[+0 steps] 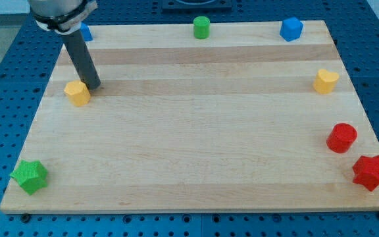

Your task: Push the yellow hexagon towards the center of the board

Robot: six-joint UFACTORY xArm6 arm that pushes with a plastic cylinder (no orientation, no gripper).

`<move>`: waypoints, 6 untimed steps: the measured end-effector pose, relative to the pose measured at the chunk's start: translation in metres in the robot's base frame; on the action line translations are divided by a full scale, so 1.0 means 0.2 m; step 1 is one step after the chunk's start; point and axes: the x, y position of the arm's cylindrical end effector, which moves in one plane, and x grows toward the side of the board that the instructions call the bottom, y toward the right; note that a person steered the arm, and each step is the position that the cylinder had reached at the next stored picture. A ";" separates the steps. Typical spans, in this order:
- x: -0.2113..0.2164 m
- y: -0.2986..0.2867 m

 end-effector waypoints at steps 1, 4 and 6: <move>0.04 0.10; 0.00 -0.51; 0.14 -0.14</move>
